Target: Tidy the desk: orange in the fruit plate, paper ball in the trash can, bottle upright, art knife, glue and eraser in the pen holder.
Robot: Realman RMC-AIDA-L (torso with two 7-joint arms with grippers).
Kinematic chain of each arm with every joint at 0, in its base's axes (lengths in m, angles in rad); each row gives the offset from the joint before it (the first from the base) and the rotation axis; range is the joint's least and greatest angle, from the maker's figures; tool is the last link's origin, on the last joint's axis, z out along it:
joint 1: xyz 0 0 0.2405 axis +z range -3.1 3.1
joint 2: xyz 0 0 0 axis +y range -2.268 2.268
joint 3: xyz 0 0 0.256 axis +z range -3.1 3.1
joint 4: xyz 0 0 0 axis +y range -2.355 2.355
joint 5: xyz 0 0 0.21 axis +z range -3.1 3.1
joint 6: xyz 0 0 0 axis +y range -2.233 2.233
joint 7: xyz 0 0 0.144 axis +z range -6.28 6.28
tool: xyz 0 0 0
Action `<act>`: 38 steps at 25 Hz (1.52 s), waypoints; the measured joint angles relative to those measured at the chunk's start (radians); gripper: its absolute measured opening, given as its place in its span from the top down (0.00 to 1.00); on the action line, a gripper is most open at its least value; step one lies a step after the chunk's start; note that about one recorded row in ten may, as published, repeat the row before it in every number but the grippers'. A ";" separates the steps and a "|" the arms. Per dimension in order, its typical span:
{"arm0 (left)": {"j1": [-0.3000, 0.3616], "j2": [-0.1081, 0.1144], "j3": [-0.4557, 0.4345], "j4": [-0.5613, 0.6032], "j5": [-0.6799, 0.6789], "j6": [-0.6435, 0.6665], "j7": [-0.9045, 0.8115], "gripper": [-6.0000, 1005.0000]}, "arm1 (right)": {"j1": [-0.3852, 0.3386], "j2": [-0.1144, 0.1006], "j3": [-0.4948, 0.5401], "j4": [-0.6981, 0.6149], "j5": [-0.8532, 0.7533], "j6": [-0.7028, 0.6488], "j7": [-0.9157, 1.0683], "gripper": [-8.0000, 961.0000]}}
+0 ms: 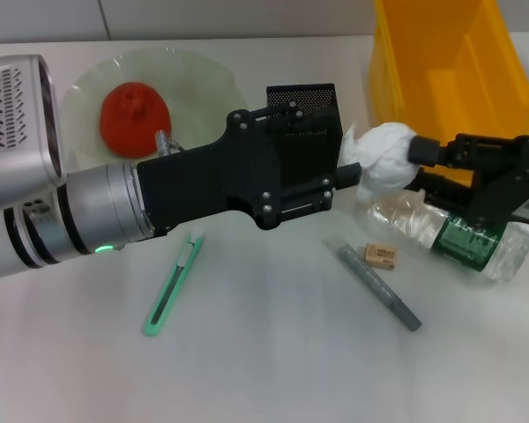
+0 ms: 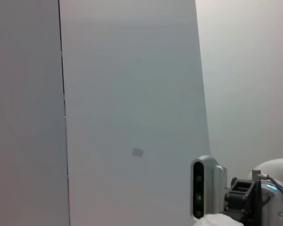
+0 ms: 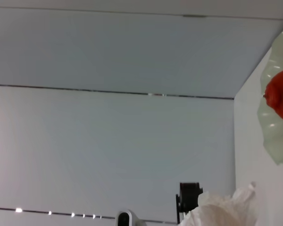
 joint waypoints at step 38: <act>0.013 -0.002 0.008 0.000 -0.001 0.005 0.000 0.36 | -0.015 -0.047 0.134 -0.228 -0.062 0.423 -0.573 0.61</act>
